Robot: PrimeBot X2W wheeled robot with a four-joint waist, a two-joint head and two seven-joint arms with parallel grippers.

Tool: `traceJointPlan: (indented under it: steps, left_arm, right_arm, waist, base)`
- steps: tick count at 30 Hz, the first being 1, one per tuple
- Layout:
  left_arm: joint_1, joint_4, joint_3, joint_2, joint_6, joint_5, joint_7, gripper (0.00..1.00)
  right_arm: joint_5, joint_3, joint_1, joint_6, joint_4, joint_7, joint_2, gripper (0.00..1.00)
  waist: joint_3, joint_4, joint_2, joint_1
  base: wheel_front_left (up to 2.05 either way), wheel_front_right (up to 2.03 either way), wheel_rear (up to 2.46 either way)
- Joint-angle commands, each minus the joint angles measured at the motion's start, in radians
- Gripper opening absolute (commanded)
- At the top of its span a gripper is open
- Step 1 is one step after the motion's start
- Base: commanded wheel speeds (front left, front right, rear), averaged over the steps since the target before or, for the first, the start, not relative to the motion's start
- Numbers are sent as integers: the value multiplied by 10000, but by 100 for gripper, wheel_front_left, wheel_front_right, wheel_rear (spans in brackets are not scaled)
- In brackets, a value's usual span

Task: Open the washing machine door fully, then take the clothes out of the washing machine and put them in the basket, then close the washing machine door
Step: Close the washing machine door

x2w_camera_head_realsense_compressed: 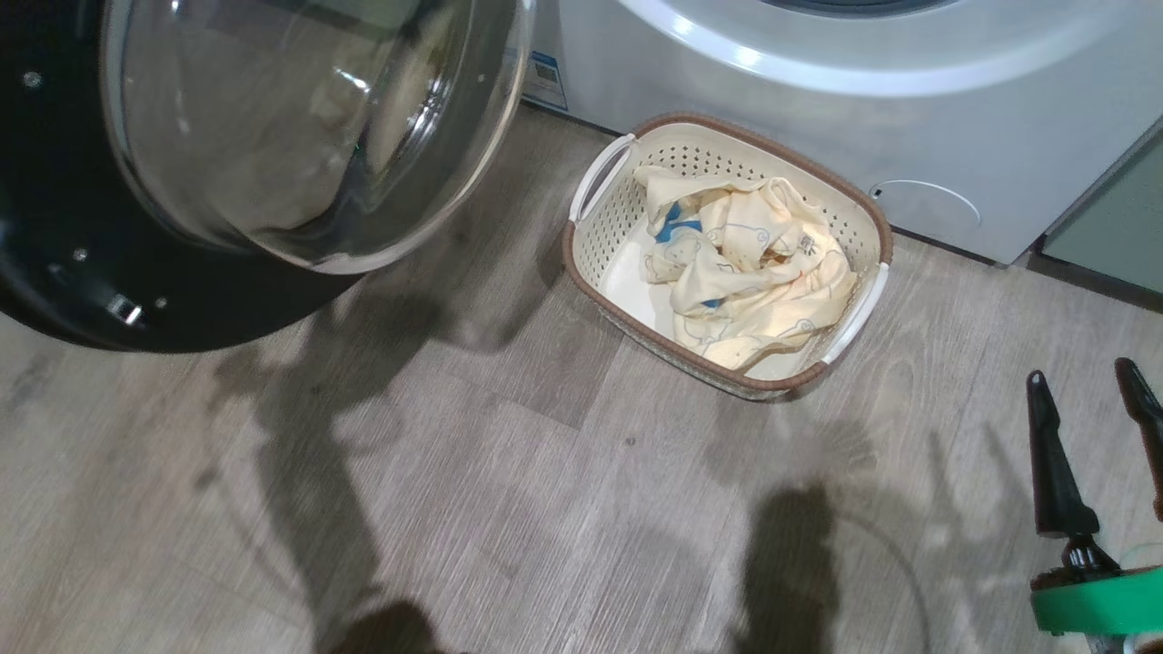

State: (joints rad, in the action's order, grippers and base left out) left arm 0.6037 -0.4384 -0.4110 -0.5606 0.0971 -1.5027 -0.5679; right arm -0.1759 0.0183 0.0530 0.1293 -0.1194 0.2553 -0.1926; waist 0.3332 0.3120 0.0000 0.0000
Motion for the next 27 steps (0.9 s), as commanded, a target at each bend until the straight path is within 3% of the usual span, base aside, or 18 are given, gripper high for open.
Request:
traceJointPlan:
  steps: [1,15,27]
  left_arm:
    - [-99,607,-268,-515,49,-173,-297,0]
    - [-1010,2256,-477,53,18,-965,-1206,0]
    - [-1315,2573,-216,262,-585,-1301,-1955,0]
  right_arm:
    - [7,107,-289,14,-385,65,-222,100]
    - [11,92,-437,14,-376,65,-138,100]
    - [-6,237,-676,14,-265,65,22,100]
  waist:
    - [43,22,0,0]
    - [107,100,0,0]
    - [-129,-146,0,0]
  base:
    - [0,0,0]
    - [0,0,0]
    - [0,0,0]
